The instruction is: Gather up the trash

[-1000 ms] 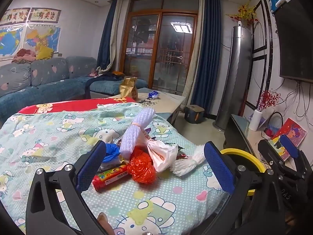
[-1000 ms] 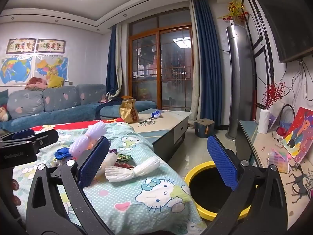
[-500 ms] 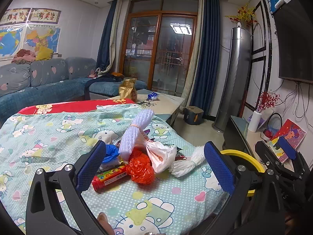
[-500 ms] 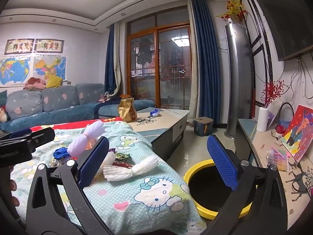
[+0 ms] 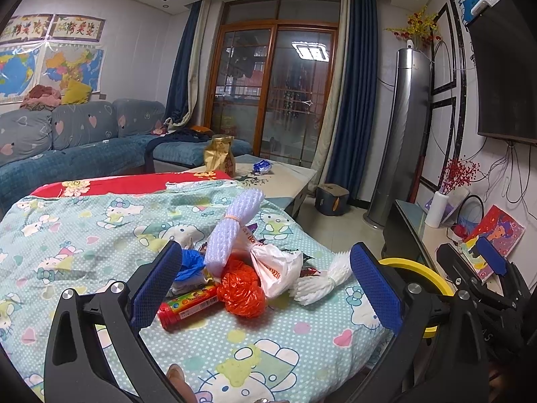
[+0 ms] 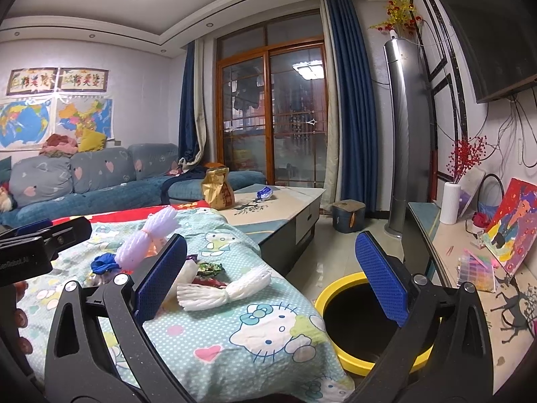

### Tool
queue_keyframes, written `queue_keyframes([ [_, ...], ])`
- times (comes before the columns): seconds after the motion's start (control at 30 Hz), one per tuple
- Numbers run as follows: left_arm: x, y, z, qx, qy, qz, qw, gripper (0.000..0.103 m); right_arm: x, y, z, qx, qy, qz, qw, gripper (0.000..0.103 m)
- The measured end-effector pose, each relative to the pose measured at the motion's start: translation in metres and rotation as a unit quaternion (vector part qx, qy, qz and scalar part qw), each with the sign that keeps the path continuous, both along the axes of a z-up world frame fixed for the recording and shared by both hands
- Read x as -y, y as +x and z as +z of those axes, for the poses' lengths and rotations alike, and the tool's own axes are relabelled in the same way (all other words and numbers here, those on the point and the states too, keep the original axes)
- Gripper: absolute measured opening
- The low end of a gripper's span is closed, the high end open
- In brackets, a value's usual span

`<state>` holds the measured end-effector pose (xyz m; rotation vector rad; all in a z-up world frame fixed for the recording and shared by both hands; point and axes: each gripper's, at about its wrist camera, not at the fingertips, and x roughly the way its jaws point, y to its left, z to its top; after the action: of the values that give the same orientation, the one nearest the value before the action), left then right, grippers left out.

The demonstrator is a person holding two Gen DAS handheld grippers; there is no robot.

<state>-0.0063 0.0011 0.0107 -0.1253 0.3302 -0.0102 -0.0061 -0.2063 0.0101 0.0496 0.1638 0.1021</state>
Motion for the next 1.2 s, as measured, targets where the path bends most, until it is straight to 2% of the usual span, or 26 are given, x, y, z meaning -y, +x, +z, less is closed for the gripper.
queue_keyframes([
  [0.7,0.000,0.000,-0.001,-0.001,0.001,0.001,1.0000,0.097,-0.004,0.003,-0.004,-0.010,0.002,0.006,1.000,0.093],
  [1.0,0.007,0.012,-0.006,-0.014,0.004,-0.008,0.9999,0.097,0.002,0.009,-0.003,-0.019,0.005,0.002,1.000,0.093],
  [1.2,0.010,0.028,-0.007,-0.020,-0.009,-0.021,0.9995,0.097,0.010,0.016,-0.003,-0.024,0.005,-0.010,1.000,0.093],
])
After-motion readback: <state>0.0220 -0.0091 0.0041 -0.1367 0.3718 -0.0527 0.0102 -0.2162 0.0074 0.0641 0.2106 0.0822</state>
